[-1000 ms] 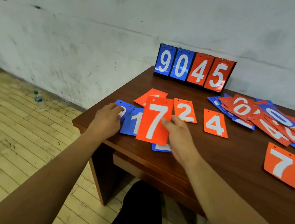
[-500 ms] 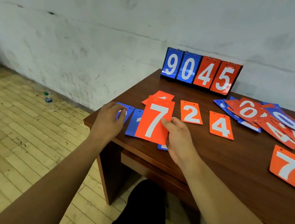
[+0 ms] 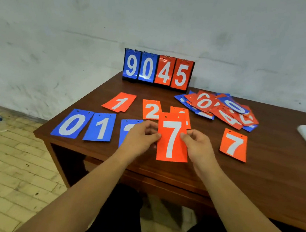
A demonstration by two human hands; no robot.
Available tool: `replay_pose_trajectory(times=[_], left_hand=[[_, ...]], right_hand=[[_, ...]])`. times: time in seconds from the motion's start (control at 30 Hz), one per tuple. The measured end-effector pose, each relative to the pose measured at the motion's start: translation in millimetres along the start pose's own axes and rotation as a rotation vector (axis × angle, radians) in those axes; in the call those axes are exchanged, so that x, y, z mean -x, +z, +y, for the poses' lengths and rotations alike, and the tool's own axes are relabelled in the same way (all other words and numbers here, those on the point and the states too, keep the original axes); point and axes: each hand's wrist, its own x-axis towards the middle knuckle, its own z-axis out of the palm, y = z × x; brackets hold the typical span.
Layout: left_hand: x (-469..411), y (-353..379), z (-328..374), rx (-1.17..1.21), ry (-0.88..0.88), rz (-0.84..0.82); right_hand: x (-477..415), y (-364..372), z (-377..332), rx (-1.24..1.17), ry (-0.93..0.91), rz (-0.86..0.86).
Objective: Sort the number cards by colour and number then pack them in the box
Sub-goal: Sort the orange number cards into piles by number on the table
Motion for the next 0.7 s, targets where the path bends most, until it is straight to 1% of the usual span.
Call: replay_pose_trajectory(times=[0.07, 0.17, 0.27, 0.33, 0.43, 0.5, 0.57, 0.63, 0.7], left_hand=[[-9, 26, 4, -0.087, 0.013, -0.022], [-28, 66, 10, -0.313, 0.126, -0.024], [-44, 112, 20, -0.493, 0.298, -0.116], [-54, 140, 25, -0.588, 0.38, -0.198], [-69, 169, 26, -0.703, 0.388, -0.353], [-75, 178, 23, -0.816, 0.402, -0.401], [-79, 182, 18, -0.868, 0.451, -0.38], [-82, 184, 12, -0.863, 0.494, -0.344], [-84, 187, 8, -0.855, 0.53, -0.309]], right_hand=[[-3, -26, 4, 0.021, 0.015, 0.064], [-12, -69, 10, 0.066, -0.002, 0.248], [-26, -113, 20, 0.052, -0.023, 0.46], [-37, -139, 26, 0.071, -0.017, 0.546], [-54, -164, 36, 0.226, 0.015, 0.596], [-64, -170, 44, 0.388, 0.027, 0.597], [-73, -168, 52, 0.57, 0.015, 0.567], [-79, -164, 57, 0.783, -0.002, 0.556], [-83, -160, 59, 0.914, -0.005, 0.573]])
